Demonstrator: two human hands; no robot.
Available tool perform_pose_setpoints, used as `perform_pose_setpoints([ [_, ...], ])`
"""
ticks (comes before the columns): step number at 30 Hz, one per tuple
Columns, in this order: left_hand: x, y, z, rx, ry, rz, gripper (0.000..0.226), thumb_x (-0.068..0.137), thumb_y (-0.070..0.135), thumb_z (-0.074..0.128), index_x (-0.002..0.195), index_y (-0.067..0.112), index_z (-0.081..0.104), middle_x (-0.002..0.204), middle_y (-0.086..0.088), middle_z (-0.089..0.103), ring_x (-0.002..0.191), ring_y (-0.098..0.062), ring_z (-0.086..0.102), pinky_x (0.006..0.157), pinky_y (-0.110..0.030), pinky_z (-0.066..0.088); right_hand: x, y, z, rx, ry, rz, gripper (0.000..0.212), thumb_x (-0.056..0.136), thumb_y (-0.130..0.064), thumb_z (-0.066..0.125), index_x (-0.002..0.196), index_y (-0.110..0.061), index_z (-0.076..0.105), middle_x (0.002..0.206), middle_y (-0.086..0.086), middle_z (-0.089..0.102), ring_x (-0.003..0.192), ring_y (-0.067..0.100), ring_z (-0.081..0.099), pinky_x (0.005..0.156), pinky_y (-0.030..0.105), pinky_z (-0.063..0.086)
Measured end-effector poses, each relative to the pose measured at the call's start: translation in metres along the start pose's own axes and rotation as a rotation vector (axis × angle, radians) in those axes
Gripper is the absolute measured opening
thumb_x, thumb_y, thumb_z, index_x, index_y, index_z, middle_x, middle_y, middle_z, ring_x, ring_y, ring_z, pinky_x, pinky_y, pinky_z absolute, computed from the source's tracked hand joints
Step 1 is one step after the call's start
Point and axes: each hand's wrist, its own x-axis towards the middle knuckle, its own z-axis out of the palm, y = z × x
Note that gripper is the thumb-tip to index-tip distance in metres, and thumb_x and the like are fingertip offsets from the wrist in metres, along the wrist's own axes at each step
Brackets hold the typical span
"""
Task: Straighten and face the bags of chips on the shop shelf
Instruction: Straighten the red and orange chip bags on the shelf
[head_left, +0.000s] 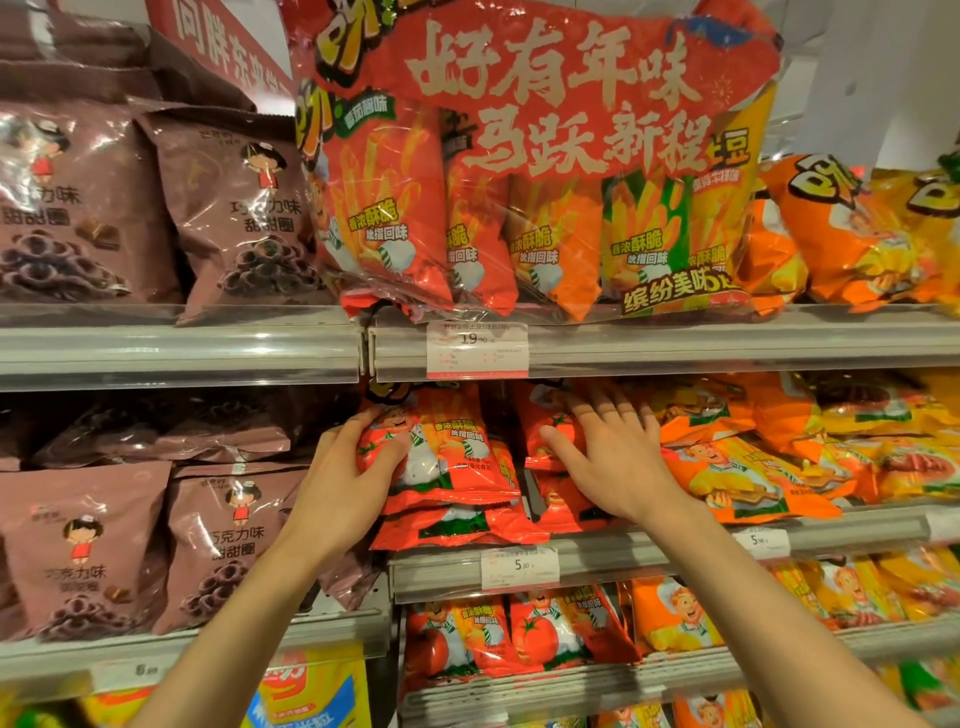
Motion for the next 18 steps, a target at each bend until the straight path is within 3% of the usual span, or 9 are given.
perform_pose_setpoints([
  [2, -0.004, -0.001, -0.002, -0.042, -0.009, 0.009, 0.070, 0.085, 0.068, 0.054, 0.146, 0.039, 0.041, 0.138, 0.005, 0.047, 0.123, -0.014, 0.054, 0.108, -0.045, 0.045, -0.005, -0.005, -0.006, 0.044, 0.080, -0.029, 0.074, 0.094, -0.067, 0.024, 0.141, -0.019, 0.053, 0.143, 0.009, 0.055, 0.138, 0.032, 0.041, 0.117, 0.051, 0.025],
  [6, -0.013, -0.001, -0.002, -0.104, 0.000, 0.030, 0.056, 0.093, 0.051, 0.059, 0.145, 0.039, 0.043, 0.137, 0.006, 0.044, 0.121, -0.011, 0.052, 0.106, -0.041, 0.046, -0.020, -0.033, -0.019, 0.302, 0.198, -0.108, 0.045, 0.098, -0.050, 0.052, 0.126, -0.018, 0.065, 0.118, 0.003, 0.062, 0.112, 0.023, 0.055, 0.092, 0.033, 0.041],
  [9, -0.022, -0.001, -0.006, -0.157, -0.018, 0.059, 0.051, 0.091, 0.050, 0.062, 0.139, 0.047, 0.045, 0.138, 0.010, 0.045, 0.118, -0.005, 0.054, 0.100, -0.036, 0.051, -0.030, -0.063, -0.023, 0.426, -0.020, -0.069, 0.055, 0.097, -0.059, 0.047, 0.133, -0.020, 0.059, 0.114, -0.001, 0.065, 0.104, 0.018, 0.061, 0.080, 0.028, 0.042],
  [12, -0.033, -0.004, -0.012, -0.228, -0.066, 0.059, 0.059, 0.082, 0.056, 0.072, 0.135, 0.054, 0.045, 0.135, 0.015, 0.052, 0.118, -0.007, 0.060, 0.097, -0.041, 0.055, -0.031, -0.080, -0.017, 0.539, -0.236, 0.052, 0.079, 0.092, -0.074, 0.037, 0.146, -0.018, 0.043, 0.118, 0.002, 0.067, 0.112, 0.023, 0.062, 0.088, 0.034, 0.047],
  [15, -0.040, -0.005, -0.014, -0.305, -0.121, 0.023, 0.071, 0.082, 0.040, 0.076, 0.142, 0.044, 0.038, 0.131, 0.015, 0.056, 0.104, -0.001, 0.068, 0.080, -0.028, 0.060, -0.035, -0.086, -0.014, 0.691, -0.231, 0.102, 0.080, 0.089, -0.072, 0.046, 0.148, -0.017, 0.040, 0.088, -0.007, 0.060, 0.088, 0.013, 0.062, 0.070, 0.030, 0.046],
  [18, -0.039, 0.003, -0.014, -0.396, -0.138, -0.089, 0.069, 0.084, 0.041, 0.072, 0.142, 0.039, 0.034, 0.121, 0.017, 0.059, 0.093, 0.002, 0.070, 0.073, -0.019, 0.057, -0.044, -0.083, -0.015, 0.792, -0.212, 0.118, 0.068, 0.090, -0.061, 0.058, 0.145, -0.022, 0.044, 0.084, -0.010, 0.059, 0.075, 0.005, 0.060, 0.063, 0.025, 0.043],
])
